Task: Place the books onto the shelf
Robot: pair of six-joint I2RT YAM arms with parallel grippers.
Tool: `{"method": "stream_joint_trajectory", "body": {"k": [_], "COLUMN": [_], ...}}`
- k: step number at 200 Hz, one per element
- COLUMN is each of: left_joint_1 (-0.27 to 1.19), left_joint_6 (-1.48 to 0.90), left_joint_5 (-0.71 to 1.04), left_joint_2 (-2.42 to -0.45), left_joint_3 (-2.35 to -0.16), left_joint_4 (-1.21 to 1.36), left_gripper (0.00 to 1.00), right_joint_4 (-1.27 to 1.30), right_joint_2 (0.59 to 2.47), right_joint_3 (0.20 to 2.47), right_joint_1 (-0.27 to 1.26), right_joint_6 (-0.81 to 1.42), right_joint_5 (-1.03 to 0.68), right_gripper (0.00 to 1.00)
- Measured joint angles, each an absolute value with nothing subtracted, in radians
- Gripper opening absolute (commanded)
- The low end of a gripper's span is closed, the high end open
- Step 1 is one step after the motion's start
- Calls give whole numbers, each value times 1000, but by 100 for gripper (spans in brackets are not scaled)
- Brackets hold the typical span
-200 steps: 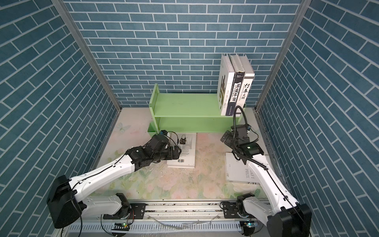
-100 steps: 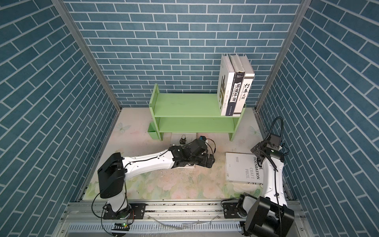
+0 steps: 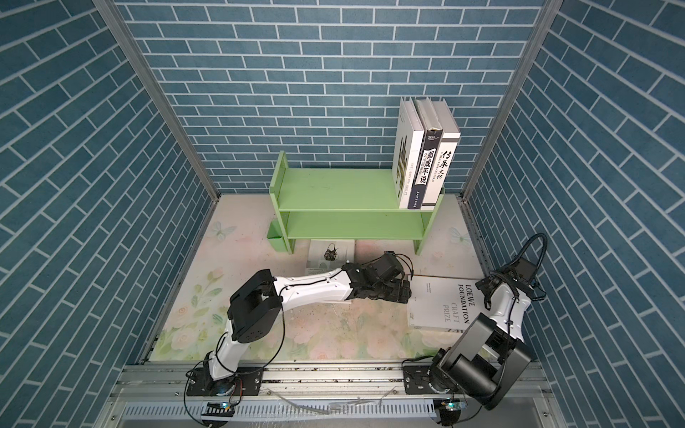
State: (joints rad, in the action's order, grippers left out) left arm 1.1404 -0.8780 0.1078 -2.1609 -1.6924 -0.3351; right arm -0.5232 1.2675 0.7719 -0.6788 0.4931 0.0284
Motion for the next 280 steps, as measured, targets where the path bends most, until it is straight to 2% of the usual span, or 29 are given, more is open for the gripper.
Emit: {"method": "stream_joint_trajectory", "body": {"k": [38,72,110,143,199,280], "left_joint_1": [1149,1151,1152,1152,1145,1138], "left_joint_6": [-931,-977,-1005,-1024,-1039,-1040], "left_joint_5": [128,146,164,170,152,100], "left_joint_2": [-2221,-2243,-2270,-2271,-2257,-2069], "left_joint_3": [-1761,-1788,-1799,-1799,-1731,-1628], "left_joint_4": [-334,-322,-320,-311,-265,-308], "left_gripper": [90,86,85,77,55,55], "right_joint_4": [-472,-427,-362,-358,-364,-371], "right_joint_2": [1336,1357,1348,1311,1289,1218], "right_joint_3": [744,736,693,659,648,627], "right_joint_1": [-679,-679,-678,-659,-643,-561], "right_joint_6": [492,493,501,501,501,514], "right_joint_5": [3,-18,-103,-187,-258,-355], "right_gripper": [93,90,88,88,87,87]}}
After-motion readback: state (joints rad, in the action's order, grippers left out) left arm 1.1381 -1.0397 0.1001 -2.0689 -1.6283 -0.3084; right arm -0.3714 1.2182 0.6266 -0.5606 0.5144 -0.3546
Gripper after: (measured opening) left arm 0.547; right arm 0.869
